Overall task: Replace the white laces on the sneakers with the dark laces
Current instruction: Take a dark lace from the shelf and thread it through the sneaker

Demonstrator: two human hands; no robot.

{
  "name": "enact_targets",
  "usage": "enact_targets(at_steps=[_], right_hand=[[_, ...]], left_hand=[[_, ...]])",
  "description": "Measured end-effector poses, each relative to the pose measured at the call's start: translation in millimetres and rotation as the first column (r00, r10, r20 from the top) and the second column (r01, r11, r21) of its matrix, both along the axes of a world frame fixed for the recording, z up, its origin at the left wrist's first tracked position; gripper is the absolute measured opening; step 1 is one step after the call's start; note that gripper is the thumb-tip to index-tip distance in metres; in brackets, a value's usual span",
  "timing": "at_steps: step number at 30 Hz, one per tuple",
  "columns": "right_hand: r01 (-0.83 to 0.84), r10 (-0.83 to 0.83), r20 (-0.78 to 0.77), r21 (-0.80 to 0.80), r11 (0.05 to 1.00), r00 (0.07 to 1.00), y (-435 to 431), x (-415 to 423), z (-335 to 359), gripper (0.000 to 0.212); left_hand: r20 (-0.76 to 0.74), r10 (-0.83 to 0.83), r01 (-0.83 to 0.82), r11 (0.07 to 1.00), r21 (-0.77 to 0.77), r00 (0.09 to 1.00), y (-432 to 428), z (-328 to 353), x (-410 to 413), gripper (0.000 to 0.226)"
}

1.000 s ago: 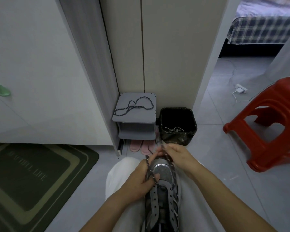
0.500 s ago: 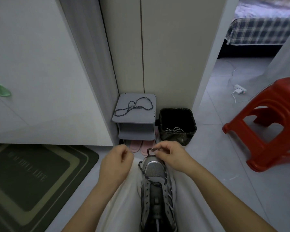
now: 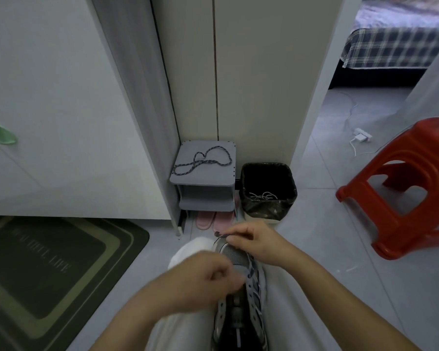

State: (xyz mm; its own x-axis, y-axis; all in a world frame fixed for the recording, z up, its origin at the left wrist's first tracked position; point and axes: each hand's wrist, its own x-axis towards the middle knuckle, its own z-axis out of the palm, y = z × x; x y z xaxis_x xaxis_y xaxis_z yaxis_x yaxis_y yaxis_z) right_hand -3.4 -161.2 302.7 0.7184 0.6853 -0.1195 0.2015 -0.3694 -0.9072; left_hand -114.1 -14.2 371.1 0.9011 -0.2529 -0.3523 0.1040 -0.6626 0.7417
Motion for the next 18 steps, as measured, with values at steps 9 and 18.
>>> enact_targets(at_steps=[9,18], right_hand=[[-0.146,0.148,-0.167,0.024,0.989,0.975,-4,-18,21,0.04],[-0.11,0.173,0.335,-0.198,0.974,0.926,-20,-31,26,0.023]], left_hand=[[-0.079,0.378,-0.341,0.703,-0.624,0.923,31,44,58,0.028],[0.077,0.119,-0.115,0.992,-0.055,0.99,26,-10,61,0.033]])
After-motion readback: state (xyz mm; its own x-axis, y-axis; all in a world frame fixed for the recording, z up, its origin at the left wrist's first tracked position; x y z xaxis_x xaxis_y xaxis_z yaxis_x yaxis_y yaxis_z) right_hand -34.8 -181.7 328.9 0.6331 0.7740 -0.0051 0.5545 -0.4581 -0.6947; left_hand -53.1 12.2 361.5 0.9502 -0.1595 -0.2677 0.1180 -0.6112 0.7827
